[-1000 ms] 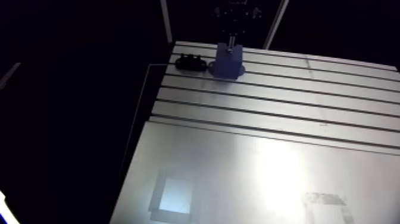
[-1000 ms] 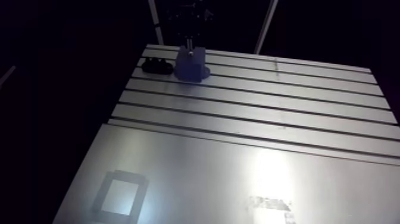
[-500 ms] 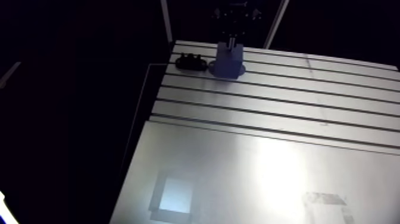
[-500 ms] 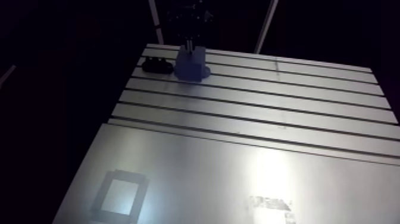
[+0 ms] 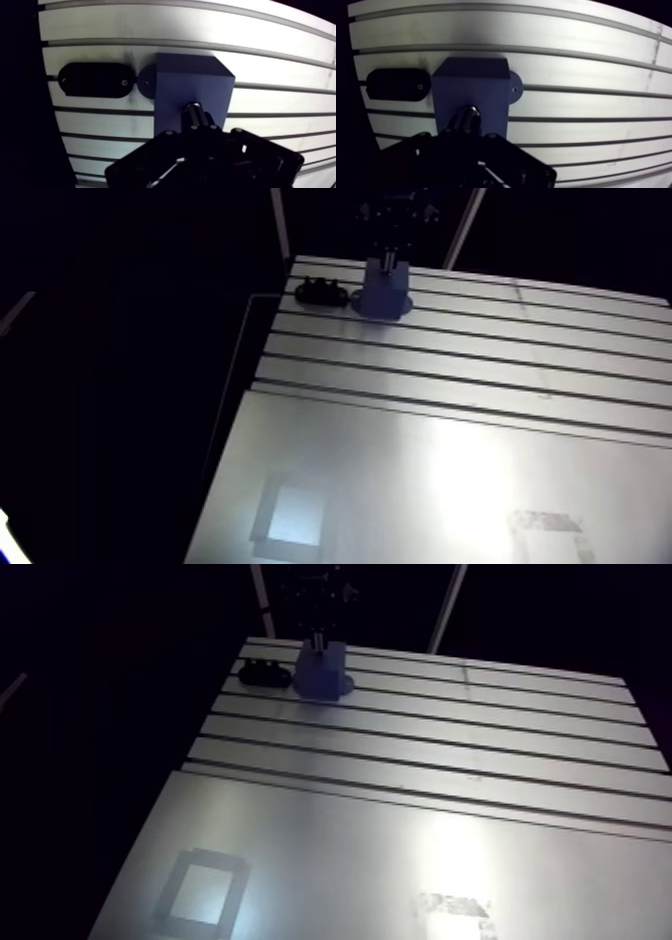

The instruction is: Pick up the M10 bolt and insert it into the hex recess until seated.

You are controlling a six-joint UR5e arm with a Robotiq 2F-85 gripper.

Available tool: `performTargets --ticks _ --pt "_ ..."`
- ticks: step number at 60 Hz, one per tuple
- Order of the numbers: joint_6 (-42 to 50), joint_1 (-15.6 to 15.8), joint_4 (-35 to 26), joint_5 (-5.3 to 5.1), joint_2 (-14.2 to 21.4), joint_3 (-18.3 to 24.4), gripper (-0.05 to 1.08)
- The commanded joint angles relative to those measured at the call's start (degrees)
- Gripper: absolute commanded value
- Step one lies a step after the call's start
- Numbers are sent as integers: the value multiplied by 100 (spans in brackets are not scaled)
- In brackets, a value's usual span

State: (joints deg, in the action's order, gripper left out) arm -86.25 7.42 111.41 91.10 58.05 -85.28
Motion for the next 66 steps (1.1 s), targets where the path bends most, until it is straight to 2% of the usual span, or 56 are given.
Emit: performTargets --ticks 1,66 --pt "-1 5 0 0 0 -1 108" --pt "-9 14 26 0 0 -80 108"
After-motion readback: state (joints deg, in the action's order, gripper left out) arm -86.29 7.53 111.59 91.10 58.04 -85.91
